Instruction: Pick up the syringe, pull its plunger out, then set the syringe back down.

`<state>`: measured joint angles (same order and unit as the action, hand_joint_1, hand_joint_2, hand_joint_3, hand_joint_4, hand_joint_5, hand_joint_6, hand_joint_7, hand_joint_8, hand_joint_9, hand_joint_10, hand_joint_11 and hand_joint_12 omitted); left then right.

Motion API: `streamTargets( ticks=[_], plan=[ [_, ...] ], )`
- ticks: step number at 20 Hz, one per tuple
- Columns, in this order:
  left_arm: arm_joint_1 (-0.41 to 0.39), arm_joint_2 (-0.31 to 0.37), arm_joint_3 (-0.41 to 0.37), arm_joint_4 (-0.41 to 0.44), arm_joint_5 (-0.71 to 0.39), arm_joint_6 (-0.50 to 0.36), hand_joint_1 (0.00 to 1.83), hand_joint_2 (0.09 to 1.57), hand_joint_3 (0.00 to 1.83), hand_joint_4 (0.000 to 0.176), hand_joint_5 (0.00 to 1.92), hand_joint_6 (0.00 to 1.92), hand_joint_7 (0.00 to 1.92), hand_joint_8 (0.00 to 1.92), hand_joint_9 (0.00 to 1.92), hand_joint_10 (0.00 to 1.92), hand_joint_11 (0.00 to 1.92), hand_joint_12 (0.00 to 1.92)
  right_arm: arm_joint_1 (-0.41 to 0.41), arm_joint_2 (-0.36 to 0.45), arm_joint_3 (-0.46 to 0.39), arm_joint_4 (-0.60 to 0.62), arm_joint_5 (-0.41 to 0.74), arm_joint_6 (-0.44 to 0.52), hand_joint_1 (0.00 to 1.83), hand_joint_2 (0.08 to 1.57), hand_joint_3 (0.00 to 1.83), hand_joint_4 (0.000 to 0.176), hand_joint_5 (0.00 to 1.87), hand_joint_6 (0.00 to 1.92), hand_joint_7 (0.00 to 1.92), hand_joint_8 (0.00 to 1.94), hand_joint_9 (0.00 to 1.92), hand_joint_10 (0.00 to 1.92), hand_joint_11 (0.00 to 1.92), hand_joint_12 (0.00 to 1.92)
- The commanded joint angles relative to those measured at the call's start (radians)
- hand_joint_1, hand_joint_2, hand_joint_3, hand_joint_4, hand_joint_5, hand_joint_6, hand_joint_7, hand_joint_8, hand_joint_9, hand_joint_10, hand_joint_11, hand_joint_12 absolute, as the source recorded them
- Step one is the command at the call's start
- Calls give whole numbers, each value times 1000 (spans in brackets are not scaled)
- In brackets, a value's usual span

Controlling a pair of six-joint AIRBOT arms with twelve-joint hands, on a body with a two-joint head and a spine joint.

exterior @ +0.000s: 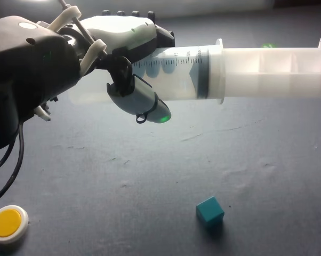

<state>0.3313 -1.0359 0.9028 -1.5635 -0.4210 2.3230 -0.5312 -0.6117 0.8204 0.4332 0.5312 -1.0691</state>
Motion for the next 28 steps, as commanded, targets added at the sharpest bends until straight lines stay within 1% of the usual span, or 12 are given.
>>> streamTargets(
  ticks=[1, 4, 5, 6, 7, 8, 11, 13, 17, 19, 25, 28],
  plan=[
    [-13, 15, 11, 41, -59, 0, 1133, 1295, 0, 0, 684, 1342, 663, 1642, 590, 1455, 411, 1715, 6, 16, 7, -4, 109, 1, 1145, 1247, 0, 7, 697, 1383, 795, 1336, 672, 1009, 351, 1423],
    [-13, 15, 11, 43, -59, 0, 1313, 1276, 2, 0, 656, 1311, 669, 1591, 624, 1624, 434, 1699, 8, 16, 7, -4, 113, 7, 1140, 1251, 2, 17, 707, 1404, 766, 1347, 653, 1017, 333, 1435],
    [-13, 15, 12, 44, -59, 0, 1184, 1283, 2, 0, 682, 1301, 687, 1630, 609, 1506, 424, 1712, 9, 16, 7, -4, 114, 9, 1126, 1270, 0, 22, 698, 1440, 714, 1396, 607, 1029, 285, 1456],
    [-13, 15, 12, 45, -59, 0, 1153, 1284, 1, 0, 684, 1313, 693, 1621, 610, 1454, 415, 1715, 9, 16, 7, -4, 115, 9, 1118, 1293, 3, 0, 585, 1531, 735, 1419, 529, 992, 200, 1460],
    [-13, 15, 12, 45, -59, 0, 1283, 1282, 3, 0, 659, 1325, 659, 1608, 612, 1606, 404, 1719, 10, 16, 7, -4, 116, 10, 1056, 1261, 0, 0, 454, 932, 568, 854, 463, 841, 102, 1383],
    [-13, 15, 12, 45, -59, 0, 1176, 1280, 0, 0, 695, 1298, 683, 1618, 594, 1493, 390, 1720, 10, 16, 7, -4, 117, 10, 822, 1294, 1, 0, 431, 499, 535, 412, 425, 577, 36, 1234],
    [-13, 15, 13, 45, -59, 0, 1153, 1276, 0, 0, 697, 1311, 707, 1585, 621, 1431, 419, 1691, 10, 16, 7, -6, 118, 11, 575, 1279, 0, 0, 248, 24, 374, 10, 327, 90, 0, 681],
    [-13, 15, 14, 45, -59, 0, 1313, 1275, 0, 0, 659, 1347, 678, 1563, 620, 1619, 408, 1708, 10, 16, 7, -9, 120, 13, 601, 1213, 0, 0, 143, 2, 245, 2, 212, 7, 0, 258],
    [-14, 18, 19, 45, -55, 0, 1141, 1285, 2, 0, 676, 1342, 700, 1602, 624, 1421, 435, 1674, 10, 16, 7, -12, 124, 15, 675, 1042, 0, 0, 21, 0, 80, 1, 71, 0, 0, 78],
    [-9, 21, 23, 41, -52, 0, 1313, 1274, 2, 0, 664, 1330, 669, 1593, 626, 1602, 433, 1691, 10, 16, 7, -15, 124, 15, 621, 998, 0, 0, 33, 0, 79, 1, 71, 0, 0, 126],
    [23, 64, 23, 31, -39, -8, 1189, 1276, 1, 0, 701, 1275, 689, 1623, 615, 1501, 442, 1697, 10, 15, 6, -24, 127, 18, 651, 1069, 16, 0, 19, 7, 60, 7, 48, 7, 14, 6],
    [109, 98, 24, 198, -50, -202, 1288, 1269, 1, 0, 691, 1311, 667, 1584, 634, 1559, 445, 1679, 10, 13, 6, -29, 128, 18, 716, 1068, 13, 0, 35, 11, 78, 10, 69, 12, 24, 14]
  ],
)
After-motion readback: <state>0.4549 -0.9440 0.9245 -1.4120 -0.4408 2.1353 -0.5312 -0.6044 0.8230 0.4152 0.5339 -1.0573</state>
